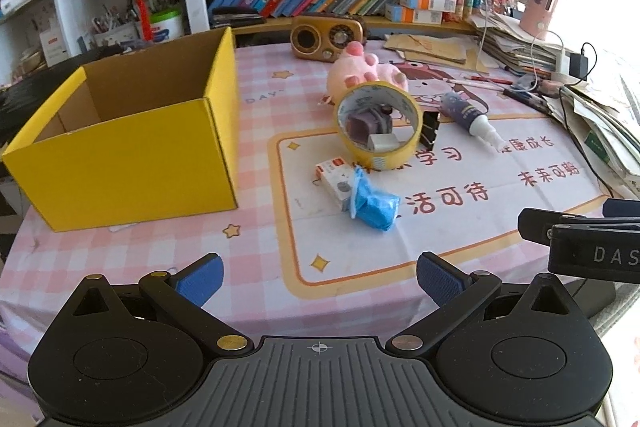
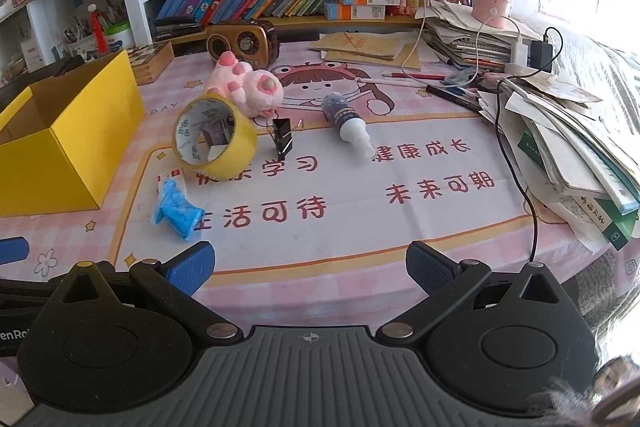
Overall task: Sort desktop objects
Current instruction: 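Move both tools toward the blue glove and spray bottle on the desk, then close the left tool on the blue glove while the right tool grasps the spray bottle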
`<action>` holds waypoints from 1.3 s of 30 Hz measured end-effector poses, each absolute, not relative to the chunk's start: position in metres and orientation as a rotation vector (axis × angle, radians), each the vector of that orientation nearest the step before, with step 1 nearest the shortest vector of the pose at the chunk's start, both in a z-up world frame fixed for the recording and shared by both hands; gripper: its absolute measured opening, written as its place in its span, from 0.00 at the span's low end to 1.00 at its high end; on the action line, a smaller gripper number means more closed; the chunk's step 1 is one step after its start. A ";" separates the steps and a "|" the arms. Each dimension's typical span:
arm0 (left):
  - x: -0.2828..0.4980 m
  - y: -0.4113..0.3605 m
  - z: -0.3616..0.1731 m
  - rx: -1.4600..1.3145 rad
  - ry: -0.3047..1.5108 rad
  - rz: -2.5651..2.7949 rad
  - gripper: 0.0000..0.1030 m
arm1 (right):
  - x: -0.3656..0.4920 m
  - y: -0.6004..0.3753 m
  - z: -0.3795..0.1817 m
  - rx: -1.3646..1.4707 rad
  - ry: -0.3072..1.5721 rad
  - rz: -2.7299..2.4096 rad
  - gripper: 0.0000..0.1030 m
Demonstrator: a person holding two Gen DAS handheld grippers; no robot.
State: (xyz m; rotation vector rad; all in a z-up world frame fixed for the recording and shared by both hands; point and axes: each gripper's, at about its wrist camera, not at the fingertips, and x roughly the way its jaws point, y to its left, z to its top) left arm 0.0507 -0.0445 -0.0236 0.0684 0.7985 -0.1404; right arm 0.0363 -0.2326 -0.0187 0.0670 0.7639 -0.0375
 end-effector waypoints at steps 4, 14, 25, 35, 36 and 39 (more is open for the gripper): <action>0.055 -0.053 -0.024 0.079 0.794 -0.148 1.00 | 0.043 -0.240 -0.021 0.069 0.774 -0.041 0.99; 0.072 -0.072 -0.029 0.092 0.808 -0.150 1.00 | 0.063 -0.257 -0.026 0.062 0.799 -0.034 0.99; 0.094 -0.088 -0.037 0.069 0.844 -0.132 1.00 | 0.092 -0.280 -0.034 0.092 0.832 0.011 0.99; 0.115 -0.097 -0.044 0.045 0.875 -0.074 0.99 | 0.124 -0.287 -0.040 0.051 0.848 0.068 0.93; 0.117 -0.098 -0.045 0.046 0.879 -0.069 0.97 | 0.127 -0.288 -0.041 0.048 0.851 0.073 0.91; 0.121 -0.102 -0.046 0.044 0.891 -0.055 0.95 | 0.138 -0.290 -0.043 0.035 0.869 0.086 0.83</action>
